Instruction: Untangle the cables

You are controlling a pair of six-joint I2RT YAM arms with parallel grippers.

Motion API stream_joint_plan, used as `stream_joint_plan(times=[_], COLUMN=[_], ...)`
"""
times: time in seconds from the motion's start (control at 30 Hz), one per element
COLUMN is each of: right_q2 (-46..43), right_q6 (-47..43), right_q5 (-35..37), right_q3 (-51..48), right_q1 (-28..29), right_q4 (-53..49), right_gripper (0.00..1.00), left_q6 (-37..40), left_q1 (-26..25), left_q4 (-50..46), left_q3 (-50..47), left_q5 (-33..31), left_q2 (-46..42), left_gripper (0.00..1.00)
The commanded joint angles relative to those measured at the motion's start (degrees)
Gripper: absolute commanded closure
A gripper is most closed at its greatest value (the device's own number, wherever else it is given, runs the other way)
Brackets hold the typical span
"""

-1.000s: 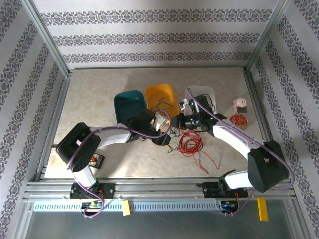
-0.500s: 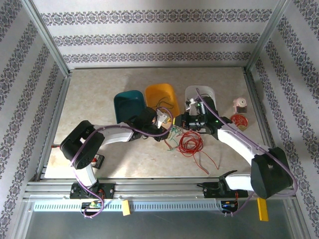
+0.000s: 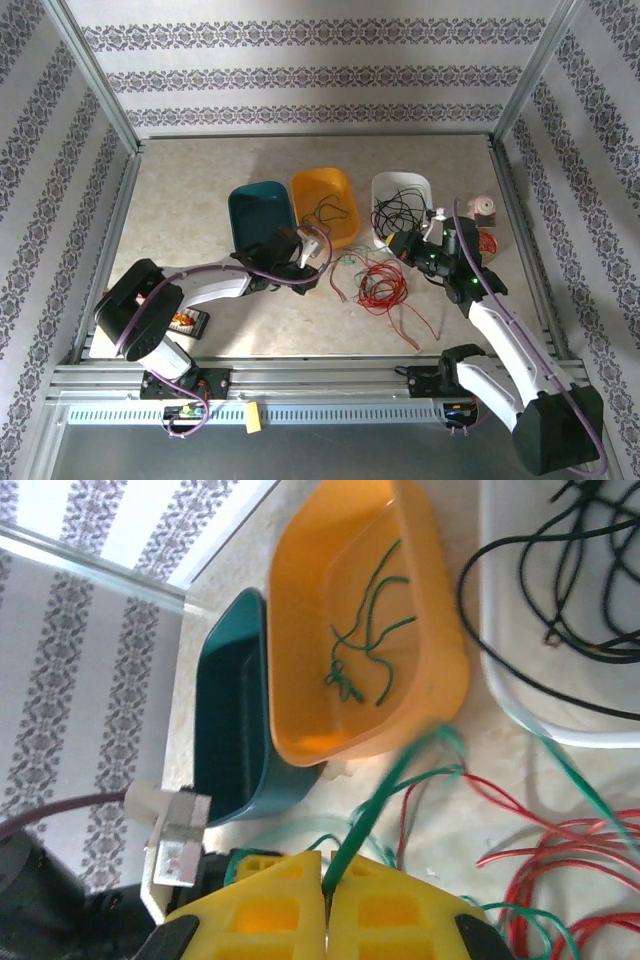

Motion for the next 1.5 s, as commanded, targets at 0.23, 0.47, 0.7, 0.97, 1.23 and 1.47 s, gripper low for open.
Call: stream_joint_plan(times=[0.23,0.47,0.7,0.97,1.23,1.47], right_q2=[-7.3,-8.7,4.7,29.4,51.3,55.1], right_q6=[-0.6,-2.9,-7.6,-9.8,-7.5,-7.4], right_q5=[4.1,0.9,0.5,4.8,1.7,-1.0], right_q3=[-1.0,2.5,12.2,26.7,41.0,46.8], right_q1=[-2.3,-4.2,2.6,11.3,12.5,12.7], right_q4=[1.1,2.0,3.4,5.8,6.6,6.8], right_gripper=[0.97,0.95,0.93,0.94,0.91,0.42], left_q6=[-1.0,-1.5,-2.2,-2.4,-3.7,-6.3], left_q1=[-0.1,-0.1,-0.1,0.0,0.8,1.9], left_q4=[-6.5,-3.7,0.3,1.8,2.6,2.8], left_q3=[-4.5,-6.0,-5.7,-5.0,-6.2,-7.5], left_q5=[-3.2,-0.7,-3.7,-1.8,-1.4,-2.0], left_q2=[-4.2,-5.8,-6.6,-8.6,-11.5,-16.4], left_gripper=[1.0,1.0,1.0,1.0,1.0,1.0])
